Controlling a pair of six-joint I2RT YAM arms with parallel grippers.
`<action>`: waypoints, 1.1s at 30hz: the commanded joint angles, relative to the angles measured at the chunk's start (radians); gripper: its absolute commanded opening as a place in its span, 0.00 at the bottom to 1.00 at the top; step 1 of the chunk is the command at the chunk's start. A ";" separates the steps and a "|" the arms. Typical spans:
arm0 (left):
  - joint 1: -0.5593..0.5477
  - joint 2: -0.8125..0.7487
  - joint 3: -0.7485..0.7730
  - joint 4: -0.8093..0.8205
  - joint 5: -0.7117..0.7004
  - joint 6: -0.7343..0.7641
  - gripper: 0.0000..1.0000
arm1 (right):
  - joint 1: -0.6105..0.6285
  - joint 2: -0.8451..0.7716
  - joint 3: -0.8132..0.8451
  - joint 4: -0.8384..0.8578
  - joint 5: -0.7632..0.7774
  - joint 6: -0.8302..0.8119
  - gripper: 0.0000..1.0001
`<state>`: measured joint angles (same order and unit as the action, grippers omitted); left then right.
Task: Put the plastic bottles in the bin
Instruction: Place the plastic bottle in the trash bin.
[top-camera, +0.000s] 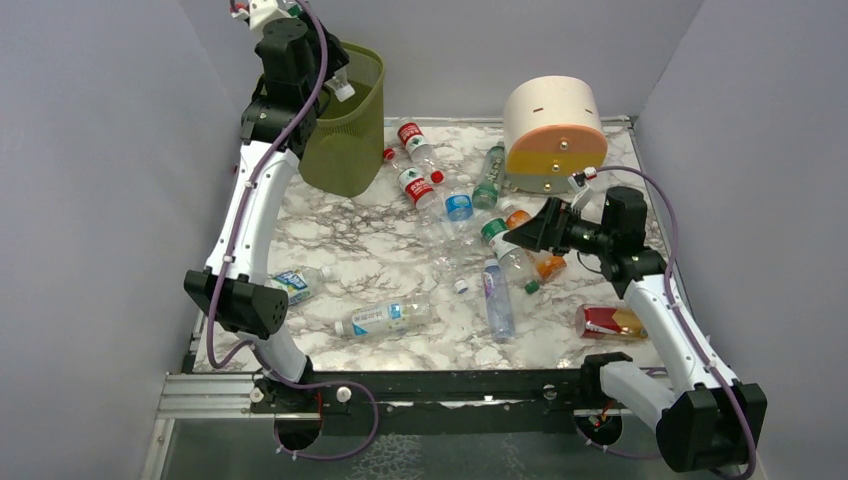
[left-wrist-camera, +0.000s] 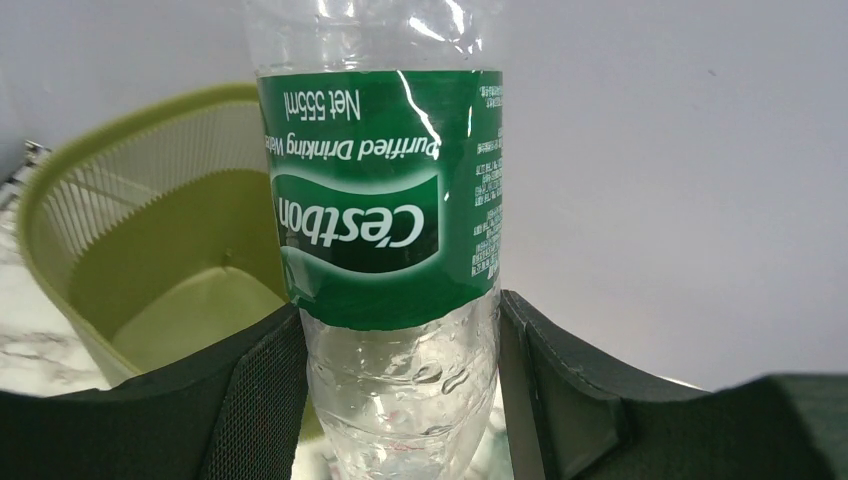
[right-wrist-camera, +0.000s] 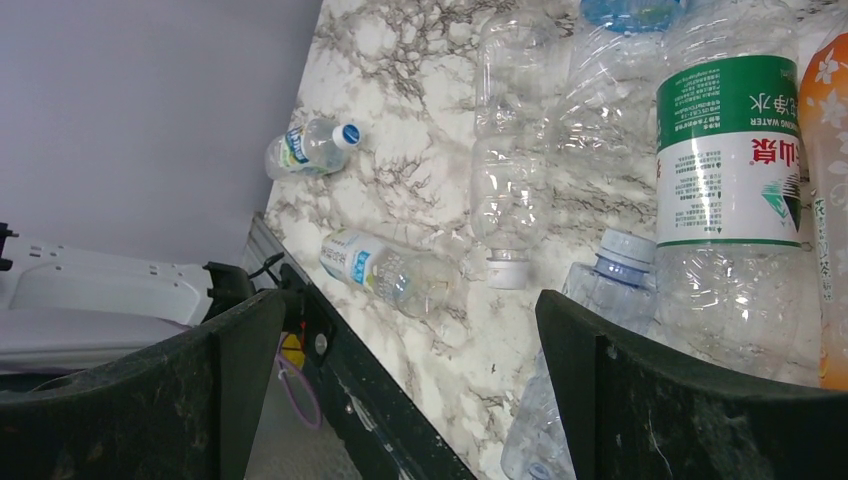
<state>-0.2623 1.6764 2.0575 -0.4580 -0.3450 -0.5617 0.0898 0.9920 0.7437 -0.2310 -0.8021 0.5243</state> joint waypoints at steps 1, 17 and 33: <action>0.071 0.018 0.029 0.117 0.022 0.056 0.64 | 0.002 -0.024 -0.013 -0.009 -0.030 0.009 1.00; 0.147 0.225 -0.010 0.248 0.033 0.145 0.63 | 0.002 0.011 0.018 -0.010 -0.021 0.001 1.00; 0.182 0.242 0.040 0.200 0.125 0.151 0.96 | 0.002 -0.012 0.056 -0.068 0.000 -0.012 1.00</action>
<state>-0.0822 1.9617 2.0514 -0.2691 -0.2726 -0.4206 0.0898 1.0023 0.7609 -0.2684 -0.8021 0.5236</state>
